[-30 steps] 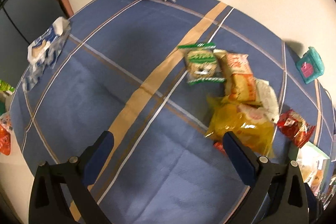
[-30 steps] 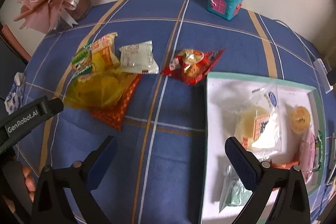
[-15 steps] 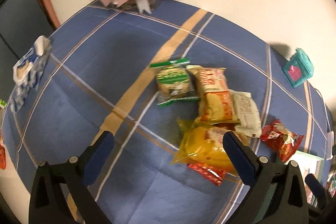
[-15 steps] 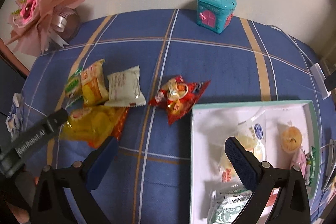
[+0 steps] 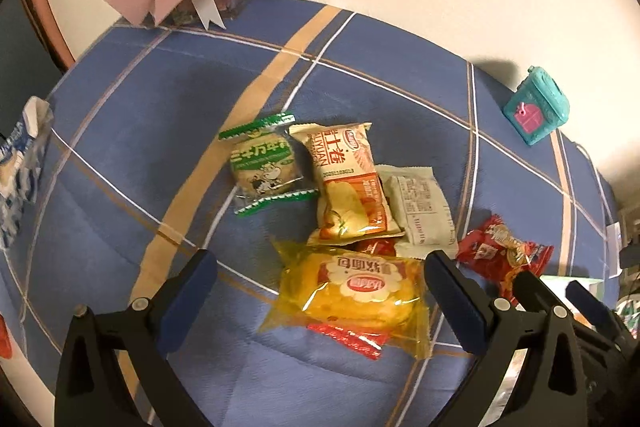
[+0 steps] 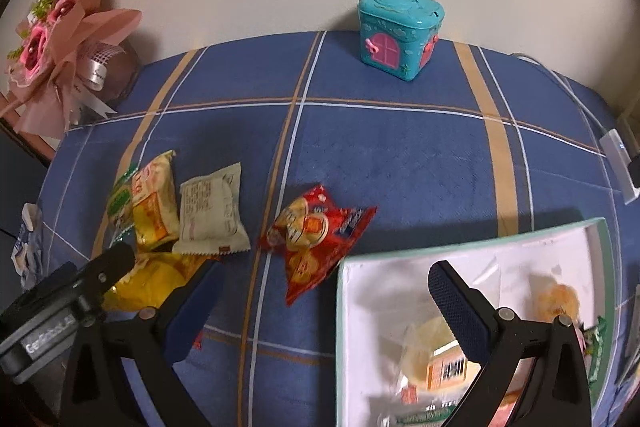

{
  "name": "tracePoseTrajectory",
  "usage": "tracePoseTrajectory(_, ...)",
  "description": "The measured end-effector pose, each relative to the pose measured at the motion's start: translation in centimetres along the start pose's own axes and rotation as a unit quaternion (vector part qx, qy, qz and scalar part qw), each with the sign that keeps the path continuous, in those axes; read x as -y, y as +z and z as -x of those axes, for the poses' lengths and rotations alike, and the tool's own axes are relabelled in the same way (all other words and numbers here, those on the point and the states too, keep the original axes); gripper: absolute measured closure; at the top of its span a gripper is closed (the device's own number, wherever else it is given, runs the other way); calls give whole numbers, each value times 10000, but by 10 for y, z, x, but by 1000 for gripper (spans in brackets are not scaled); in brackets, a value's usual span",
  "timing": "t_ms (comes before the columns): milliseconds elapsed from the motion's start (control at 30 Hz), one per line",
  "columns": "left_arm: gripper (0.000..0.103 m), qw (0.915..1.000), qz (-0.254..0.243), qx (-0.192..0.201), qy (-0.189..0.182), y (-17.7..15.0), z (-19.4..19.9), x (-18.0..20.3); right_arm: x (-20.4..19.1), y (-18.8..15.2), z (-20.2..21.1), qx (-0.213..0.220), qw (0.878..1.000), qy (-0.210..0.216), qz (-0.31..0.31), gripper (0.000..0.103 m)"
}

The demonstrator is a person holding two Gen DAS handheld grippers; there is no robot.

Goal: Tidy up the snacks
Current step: 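Lower the left tool to the yellow bread pack while the right tool approaches the red Good Luck pack, then grasp the yellow bread pack with the left tool while the right tool grasps the red Good Luck pack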

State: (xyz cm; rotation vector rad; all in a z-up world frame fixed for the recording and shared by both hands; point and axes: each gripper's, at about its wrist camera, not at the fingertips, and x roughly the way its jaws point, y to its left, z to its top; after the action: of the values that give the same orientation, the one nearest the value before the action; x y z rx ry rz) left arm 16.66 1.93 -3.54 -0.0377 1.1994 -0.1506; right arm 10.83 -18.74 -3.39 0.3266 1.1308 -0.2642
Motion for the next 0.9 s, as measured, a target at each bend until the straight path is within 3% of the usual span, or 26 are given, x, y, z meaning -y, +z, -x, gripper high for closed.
tracePoseTrajectory(133, 0, 9993, 175, -117, -293, 3, -6, -2, 1, 9, -13, -113, 9998, 67, 143, 0)
tracePoseTrajectory(333, 0, 9990, 145, -184, -375, 5, -10, 2, 5, 16, -30, -270, 9993, 251, 8, 4)
tracePoseTrajectory(733, 0, 9956, 294, -538, -709, -1, -29, 7, -1, 19, -46, -322, 9993, 186, 86, 15)
tracePoseTrajectory(900, 0, 9955, 287, -606, -662, -5, -35, 11, -1, 21, -47, -361, 9992, 139, 137, 21)
